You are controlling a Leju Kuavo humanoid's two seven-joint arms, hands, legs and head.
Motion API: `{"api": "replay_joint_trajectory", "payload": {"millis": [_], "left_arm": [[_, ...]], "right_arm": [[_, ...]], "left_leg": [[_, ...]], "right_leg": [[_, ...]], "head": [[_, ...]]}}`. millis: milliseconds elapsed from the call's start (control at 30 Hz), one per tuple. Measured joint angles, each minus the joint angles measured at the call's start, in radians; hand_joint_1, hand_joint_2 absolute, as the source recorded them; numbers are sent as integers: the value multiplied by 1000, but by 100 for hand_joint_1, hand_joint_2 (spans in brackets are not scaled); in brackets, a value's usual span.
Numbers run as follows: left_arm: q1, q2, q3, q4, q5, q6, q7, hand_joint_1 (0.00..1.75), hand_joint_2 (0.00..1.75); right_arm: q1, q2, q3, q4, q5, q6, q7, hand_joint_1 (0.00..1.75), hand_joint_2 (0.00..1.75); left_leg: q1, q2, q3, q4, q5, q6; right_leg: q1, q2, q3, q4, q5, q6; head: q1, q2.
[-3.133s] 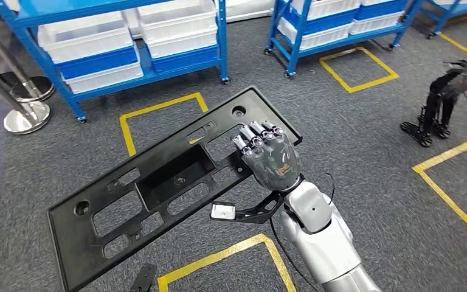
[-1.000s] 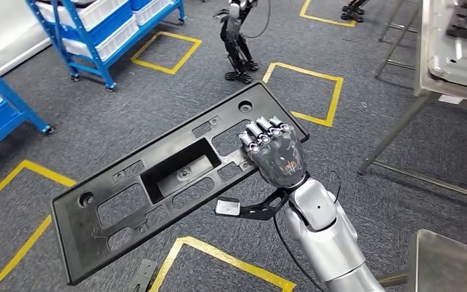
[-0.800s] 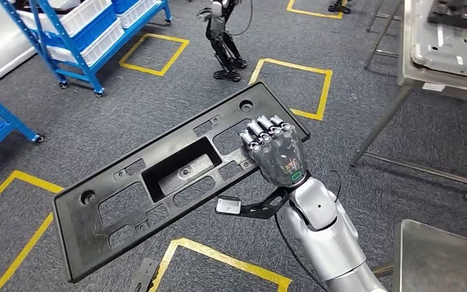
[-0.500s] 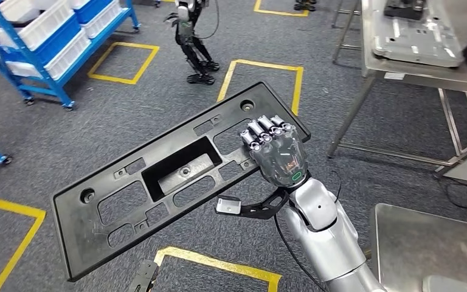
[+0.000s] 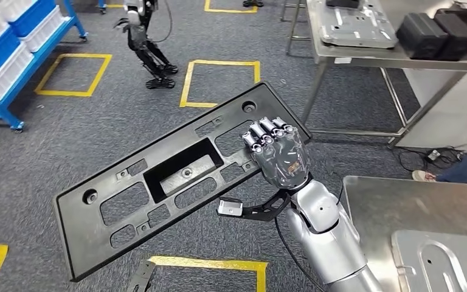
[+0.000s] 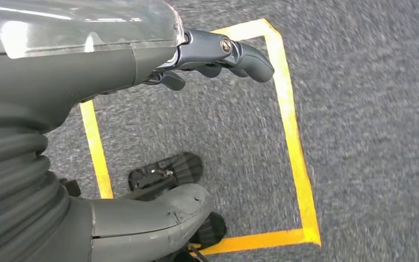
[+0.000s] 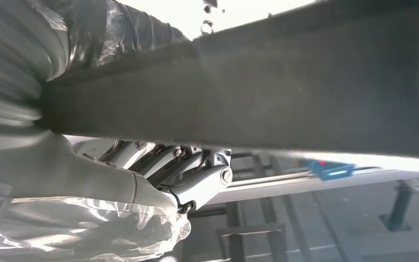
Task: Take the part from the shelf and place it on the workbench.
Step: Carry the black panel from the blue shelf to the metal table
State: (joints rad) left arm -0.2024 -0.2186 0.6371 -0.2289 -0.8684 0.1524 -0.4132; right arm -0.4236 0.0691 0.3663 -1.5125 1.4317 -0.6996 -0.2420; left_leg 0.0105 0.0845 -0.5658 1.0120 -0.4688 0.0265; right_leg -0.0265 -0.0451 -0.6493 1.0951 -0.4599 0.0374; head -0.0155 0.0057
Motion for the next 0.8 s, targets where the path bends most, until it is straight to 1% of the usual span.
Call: {"api": "replay_joint_trajectory", "payload": {"millis": [33,67,133,167,200,233,267,300,333,367,400,433,467,500,533,567,600,633,667,700,733,767,800], "left_arm": [[-1,0,0,0,0,1,0,0,175],[-1,0,1,0,0,2,0,0,175],[-2,0,2,0,1,4,-1,0,175],[-4,0,2,0,1,4,-1,0,175],[-5,0,2,0,1,4,-1,0,175],[-6,0,2,0,1,4,-2,0,175],[-6,0,3,0,1,4,-2,0,175],[-5,0,3,0,1,4,-3,0,175],[-3,0,4,0,1,4,-3,0,175],[-1,0,4,0,1,4,-3,0,175],[1,0,4,0,1,4,-3,0,175],[2,1,4,0,1,4,-3,0,175],[2,1,4,0,2,4,-3,0,175],[1,2,5,0,2,5,-3,0,175],[1,3,5,0,2,5,-3,0,175],[1,4,5,0,2,5,-3,0,175],[1,4,5,0,2,5,-3,0,175],[1,4,5,0,2,5,-3,0,175],[0,2,6,0,1,5,-3,0,175],[-1,1,6,0,2,5,-4,0,175],[-2,1,6,0,2,5,-4,0,175],[-2,0,6,0,2,5,-4,0,175],[-1,1,6,0,2,5,-5,0,175]], "right_arm": [[-1,0,0,0,0,0,0,175,175],[-1,0,0,-1,0,0,1,175,175],[-1,-1,0,-2,0,0,1,175,175],[-1,-1,0,-2,0,0,1,175,175],[-1,-1,0,-2,0,0,1,175,175],[-2,-1,0,-2,0,0,1,175,175],[-3,-1,0,-3,0,0,2,175,175],[-4,-1,0,-2,0,0,2,175,175],[-4,-1,0,-2,0,0,2,175,175],[-3,0,0,-2,0,0,1,175,175],[-2,-1,0,-1,0,0,1,175,175],[-2,-1,0,-1,0,0,1,175,175],[-2,-1,0,0,0,0,1,175,175],[-2,0,0,0,0,0,1,175,175],[-3,0,0,0,0,0,1,175,175],[-4,1,0,0,0,0,1,175,175],[-4,2,0,0,0,0,2,175,175],[-4,2,0,0,0,0,1,175,175],[-3,2,0,0,0,0,1,175,175],[-2,1,0,-1,0,0,2,175,175],[-3,1,0,-1,0,0,2,175,175],[-4,1,0,-2,0,0,2,175,175],[-5,0,1,-2,0,0,2,175,175]], "left_leg": [[-2,8,-1,7,-5,-7],[-5,16,-2,12,-9,-13],[-4,31,1,13,-12,-23],[-2,29,1,15,-17,-28],[2,16,-2,28,-30,-33],[5,-6,-15,58,-54,-37],[7,-32,-37,109,-87,-40],[8,-52,-65,173,-120,-40],[8,-64,-92,232,-143,-40],[8,-70,-108,267,-149,-39],[8,-74,-108,267,-135,-36],[8,-81,-91,231,-105,-31],[7,-97,-63,171,-70,-24],[8,-126,-35,112,-43,-16],[8,-153,-15,65,-26,-11],[7,-172,-3,38,-22,-7],[6,-179,0,29,-24,-6],[3,-169,3,21,-22,-5],[5,-157,6,13,-18,-2],[8,-144,10,3,-11,2],[9,-129,12,-8,-4,7],[10,-114,14,-15,0,10],[7,-99,14,-16,2,13]], "right_leg": [[2,-11,17,-32,6,-6],[6,-14,19,-41,3,-13],[8,7,14,-38,6,-27],[7,16,13,-40,9,-33],[6,25,13,-43,11,-39],[4,34,12,-45,14,-44],[4,44,11,-45,17,-48],[5,55,8,-45,18,-51],[6,67,6,-45,20,-53],[7,80,5,-44,21,-54],[9,94,4,-43,21,-55],[10,108,4,-42,22,-54],[11,121,4,-42,23,-54],[11,134,3,-41,25,-51],[10,145,1,-41,27,-47],[7,155,-3,-40,31,-41],[3,167,-8,-42,35,-33],[1,180,-11,-46,40,-25],[-1,186,-13,-50,44,-18],[1,170,-17,-47,40,-12],[4,142,-28,-26,23,-9],[6,106,-46,14,-4,-8],[9,73,-71,70,-37,-7]], "head": [[0,0],[0,0],[-1,0],[-1,0],[-1,0],[-1,0],[-1,0],[-1,0],[-1,0],[-1,0],[-1,0],[-1,0],[-1,0],[-1,0],[-1,0],[-1,0],[-2,0],[-2,0],[-2,0],[0,0],[3,0],[5,0],[7,0]]}}
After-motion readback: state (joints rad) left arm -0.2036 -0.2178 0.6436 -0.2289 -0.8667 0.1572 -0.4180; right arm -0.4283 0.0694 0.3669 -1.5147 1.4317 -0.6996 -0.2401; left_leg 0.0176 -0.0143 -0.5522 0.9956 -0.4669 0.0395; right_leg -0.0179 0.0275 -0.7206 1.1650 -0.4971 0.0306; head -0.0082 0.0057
